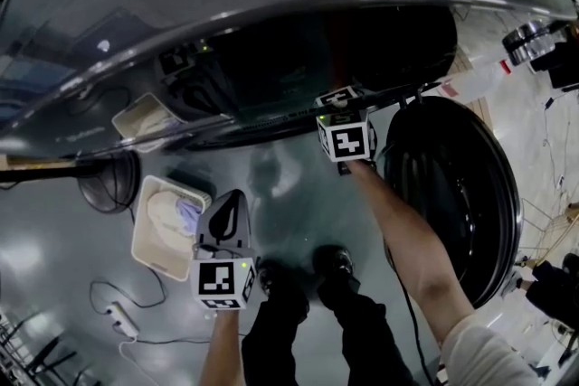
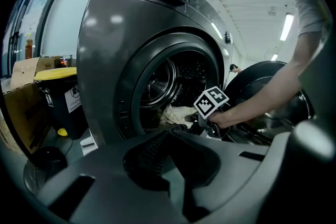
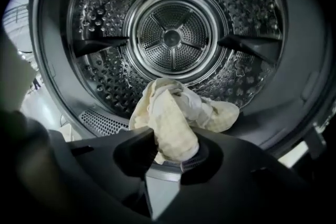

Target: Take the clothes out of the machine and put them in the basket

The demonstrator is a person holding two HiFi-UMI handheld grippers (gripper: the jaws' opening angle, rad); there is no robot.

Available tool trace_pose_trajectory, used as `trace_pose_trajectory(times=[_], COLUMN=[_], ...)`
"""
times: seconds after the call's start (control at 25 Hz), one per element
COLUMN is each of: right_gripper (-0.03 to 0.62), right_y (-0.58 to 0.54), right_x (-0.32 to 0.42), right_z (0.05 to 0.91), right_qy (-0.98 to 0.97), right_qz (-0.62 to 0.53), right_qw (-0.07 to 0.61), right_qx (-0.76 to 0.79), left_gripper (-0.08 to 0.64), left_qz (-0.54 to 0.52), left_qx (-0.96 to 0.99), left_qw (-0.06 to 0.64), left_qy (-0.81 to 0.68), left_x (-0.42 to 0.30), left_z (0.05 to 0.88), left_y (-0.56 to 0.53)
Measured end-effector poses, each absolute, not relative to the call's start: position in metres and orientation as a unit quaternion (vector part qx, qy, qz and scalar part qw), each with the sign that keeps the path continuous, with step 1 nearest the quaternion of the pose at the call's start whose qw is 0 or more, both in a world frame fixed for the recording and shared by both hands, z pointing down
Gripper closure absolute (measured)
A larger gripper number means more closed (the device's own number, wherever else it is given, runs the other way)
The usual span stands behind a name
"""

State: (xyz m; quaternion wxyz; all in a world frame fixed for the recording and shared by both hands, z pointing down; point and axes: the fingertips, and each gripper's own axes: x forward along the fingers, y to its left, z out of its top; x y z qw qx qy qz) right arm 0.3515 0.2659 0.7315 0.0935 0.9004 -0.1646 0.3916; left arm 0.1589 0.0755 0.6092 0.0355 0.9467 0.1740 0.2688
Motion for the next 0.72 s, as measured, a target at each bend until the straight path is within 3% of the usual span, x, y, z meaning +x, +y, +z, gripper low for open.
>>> trace_pose_trajectory(times=[0.72], right_gripper=[0.488], right_y=[0.263], right_x=[0.274], right_z=[0.601], right_qy=[-0.186], right_qz=[0.346], right_qw=[0.081], right_qx=[0.916], left_gripper=[0.541], left_qz=[0.265], left_qx=[0.948], left_qw=[0.052], left_qy=[0.166], left_x=[0.128], left_z=[0.507], left_y=[0.082])
